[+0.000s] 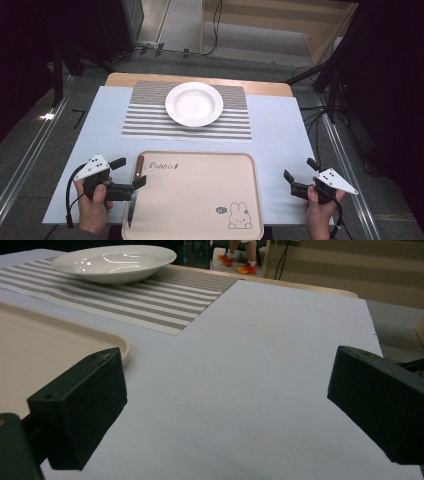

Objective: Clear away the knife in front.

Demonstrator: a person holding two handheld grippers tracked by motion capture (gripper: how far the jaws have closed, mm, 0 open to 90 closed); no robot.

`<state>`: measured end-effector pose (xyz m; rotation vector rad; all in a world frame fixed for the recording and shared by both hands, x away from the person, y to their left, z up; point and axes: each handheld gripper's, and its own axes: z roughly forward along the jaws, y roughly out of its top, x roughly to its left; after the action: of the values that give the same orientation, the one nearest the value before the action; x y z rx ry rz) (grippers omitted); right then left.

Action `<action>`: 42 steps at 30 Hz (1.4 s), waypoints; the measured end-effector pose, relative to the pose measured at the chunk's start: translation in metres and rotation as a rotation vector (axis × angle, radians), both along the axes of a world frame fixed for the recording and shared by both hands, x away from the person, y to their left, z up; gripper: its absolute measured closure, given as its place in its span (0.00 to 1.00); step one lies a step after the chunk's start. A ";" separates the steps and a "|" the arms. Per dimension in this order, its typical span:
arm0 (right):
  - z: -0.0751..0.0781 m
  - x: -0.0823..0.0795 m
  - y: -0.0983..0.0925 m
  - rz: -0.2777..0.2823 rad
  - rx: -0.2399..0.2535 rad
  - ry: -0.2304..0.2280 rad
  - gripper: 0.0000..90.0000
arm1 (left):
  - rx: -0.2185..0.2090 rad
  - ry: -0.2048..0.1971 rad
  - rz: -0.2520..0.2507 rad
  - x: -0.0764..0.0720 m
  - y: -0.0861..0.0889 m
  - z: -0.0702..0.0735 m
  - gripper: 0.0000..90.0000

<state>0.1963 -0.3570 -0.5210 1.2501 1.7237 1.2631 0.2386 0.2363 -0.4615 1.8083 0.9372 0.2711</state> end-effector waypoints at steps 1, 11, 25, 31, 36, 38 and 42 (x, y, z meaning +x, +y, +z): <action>0.000 0.000 0.000 0.000 0.000 0.000 0.01 | 0.001 -0.002 0.002 0.000 0.002 0.001 0.00; 0.000 0.000 0.000 -0.002 -0.003 0.001 0.01 | -0.006 -0.024 0.042 0.002 0.019 0.004 0.00; 0.000 0.000 0.001 -0.003 -0.006 0.001 0.01 | -0.017 -0.046 0.105 0.004 0.048 0.003 0.00; 0.000 0.000 0.001 -0.004 -0.005 0.004 0.01 | -0.012 -0.050 0.132 0.006 0.060 0.001 0.00; 0.000 0.000 0.001 -0.004 -0.007 0.003 0.01 | -0.010 -0.049 0.151 0.007 0.069 -0.002 0.00; 0.000 0.000 0.001 -0.005 -0.004 0.005 0.01 | -0.009 -0.050 0.158 0.008 0.072 -0.004 0.00; 0.000 0.000 0.001 -0.004 -0.005 0.003 0.01 | -0.004 -0.049 0.172 0.010 0.079 -0.008 0.00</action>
<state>0.1965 -0.3559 -0.5211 1.2531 1.7248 1.2542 0.2482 0.3149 -0.4693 1.7124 1.0592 0.4188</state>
